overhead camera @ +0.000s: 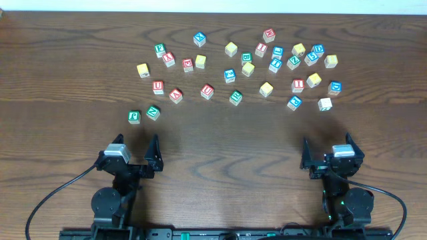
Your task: Spell out AI2
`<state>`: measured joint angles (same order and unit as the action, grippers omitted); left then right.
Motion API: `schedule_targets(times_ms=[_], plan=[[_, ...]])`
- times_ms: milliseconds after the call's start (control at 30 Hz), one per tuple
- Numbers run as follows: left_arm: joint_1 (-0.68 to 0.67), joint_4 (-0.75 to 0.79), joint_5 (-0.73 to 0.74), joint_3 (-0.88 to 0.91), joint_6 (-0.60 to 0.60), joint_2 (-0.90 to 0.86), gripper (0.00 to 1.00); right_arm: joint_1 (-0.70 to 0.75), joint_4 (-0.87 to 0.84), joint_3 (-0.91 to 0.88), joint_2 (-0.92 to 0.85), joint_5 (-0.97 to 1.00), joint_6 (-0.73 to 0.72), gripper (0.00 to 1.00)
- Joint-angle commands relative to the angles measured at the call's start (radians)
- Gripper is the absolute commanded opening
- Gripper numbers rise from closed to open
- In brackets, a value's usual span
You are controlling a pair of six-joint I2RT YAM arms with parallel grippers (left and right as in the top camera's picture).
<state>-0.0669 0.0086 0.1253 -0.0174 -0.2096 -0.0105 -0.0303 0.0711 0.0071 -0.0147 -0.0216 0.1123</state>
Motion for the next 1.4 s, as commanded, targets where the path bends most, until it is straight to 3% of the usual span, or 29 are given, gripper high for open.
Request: schedule_targets(times_ms=[0, 267, 500, 667, 1100, 1200, 1367], plan=[[0.005, -0.021, -0.032, -0.066, -0.056, -0.024, 0.96, 0.005, 0.006, -0.001, 0.009, 0.014, -0.015, 0.99], [0.005, -0.092, -0.061, -0.389, -0.037, -0.403, 0.96, 0.005, 0.006, -0.001, 0.009, 0.014, -0.014, 0.99], [0.005, -0.167, -0.028, -0.858, -0.035, -0.842, 0.97, 0.005, 0.006, -0.001, 0.009, 0.014, -0.014, 0.99], [0.005, -0.22, -0.032, -1.119, -0.024, -1.046, 0.97, 0.005, 0.006, -0.001, 0.009, 0.014, -0.014, 0.99], [0.005, -0.101, -0.04, -1.16, -0.081, -1.238, 0.97, 0.005, 0.006, -0.001, 0.009, 0.014, -0.015, 0.99], [0.005, -0.225, -0.044, -1.24, -0.087, -1.271, 0.97, 0.005, 0.006, -0.001, 0.009, 0.014, -0.014, 0.99], [0.005, -0.57, -0.048, -1.532, -0.018, -1.427, 0.97, 0.005, 0.006, -0.001, 0.009, 0.014, -0.015, 0.99]])
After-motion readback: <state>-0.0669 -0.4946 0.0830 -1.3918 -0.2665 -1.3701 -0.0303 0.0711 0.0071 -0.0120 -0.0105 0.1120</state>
